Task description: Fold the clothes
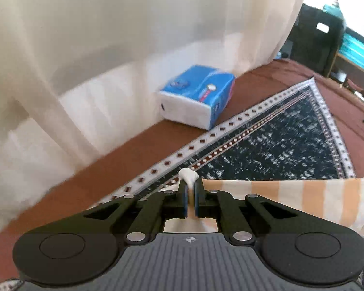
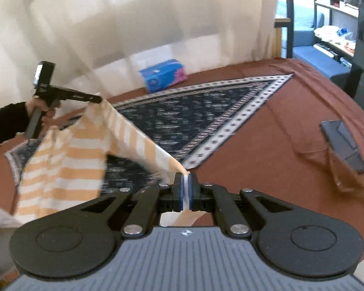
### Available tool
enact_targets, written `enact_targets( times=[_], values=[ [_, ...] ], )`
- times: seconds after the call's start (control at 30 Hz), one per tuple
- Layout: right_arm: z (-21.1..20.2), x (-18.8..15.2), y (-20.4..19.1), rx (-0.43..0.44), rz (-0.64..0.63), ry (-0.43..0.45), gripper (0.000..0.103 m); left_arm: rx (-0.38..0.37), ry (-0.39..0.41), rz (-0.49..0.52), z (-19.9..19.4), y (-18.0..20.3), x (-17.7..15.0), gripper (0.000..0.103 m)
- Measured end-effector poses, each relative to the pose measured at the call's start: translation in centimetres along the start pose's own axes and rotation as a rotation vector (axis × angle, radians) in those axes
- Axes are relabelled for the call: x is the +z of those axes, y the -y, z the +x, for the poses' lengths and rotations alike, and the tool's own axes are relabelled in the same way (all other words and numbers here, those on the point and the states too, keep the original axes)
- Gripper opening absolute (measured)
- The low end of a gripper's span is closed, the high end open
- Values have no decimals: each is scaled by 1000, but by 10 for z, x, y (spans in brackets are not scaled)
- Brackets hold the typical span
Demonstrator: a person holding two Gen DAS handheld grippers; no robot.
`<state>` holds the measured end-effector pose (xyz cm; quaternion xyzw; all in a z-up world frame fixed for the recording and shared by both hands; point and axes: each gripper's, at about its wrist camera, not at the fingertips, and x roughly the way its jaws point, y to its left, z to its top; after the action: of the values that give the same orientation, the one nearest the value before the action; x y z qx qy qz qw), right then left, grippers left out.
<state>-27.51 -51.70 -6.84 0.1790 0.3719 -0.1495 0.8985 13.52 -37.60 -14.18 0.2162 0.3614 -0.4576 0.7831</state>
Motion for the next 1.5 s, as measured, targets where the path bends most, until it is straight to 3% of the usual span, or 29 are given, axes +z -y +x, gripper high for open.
enact_targets(
  times=[0.27, 0.47, 0.53, 0.57, 0.6, 0.63, 0.7, 0.83, 0.9, 0.97, 1.03, 1.1, 1.33, 1.5],
  values=[
    [58, 7, 57, -55, 32, -129, 5, 63, -4, -25, 28, 13, -11, 0],
    [99, 17, 66, -128, -5, -130, 5, 117, -5, -81, 40, 12, -17, 3],
    [112, 21, 67, -153, -21, -122, 5, 132, -14, -90, 43, 11, -18, 16],
    [118, 22, 68, -175, -24, -114, 6, 144, -21, -85, 43, 12, -17, 42],
    [122, 23, 70, -201, -25, -106, 9, 161, -25, -79, 43, 12, -15, 57],
    [124, 23, 71, -229, -24, -100, 19, 169, -27, -82, 42, 11, -13, 60],
    [125, 25, 74, -278, -22, -85, 28, 160, -24, -105, 35, 6, -7, 74],
    [93, 30, 63, -285, -30, -12, 28, 126, 25, -158, -1, -6, 8, 77],
    [74, 32, 49, -232, -40, 29, 29, 116, 58, -178, -30, -10, 11, 79],
    [54, 31, 28, -138, -64, 54, 39, 115, 90, -188, -63, -14, 10, 81],
    [44, 22, 4, -22, -81, 46, 50, 153, 103, -159, -96, -14, -2, 82],
    [39, 11, -20, 87, -96, 26, 50, 212, 100, -133, -125, -12, -21, 83],
    [66, -28, -104, 471, -125, -125, 51, 358, -41, -240, -195, -1, -127, 84],
    [76, -50, -174, 689, -209, -228, 51, 375, -146, -325, -207, 4, -182, 84]
  ],
)
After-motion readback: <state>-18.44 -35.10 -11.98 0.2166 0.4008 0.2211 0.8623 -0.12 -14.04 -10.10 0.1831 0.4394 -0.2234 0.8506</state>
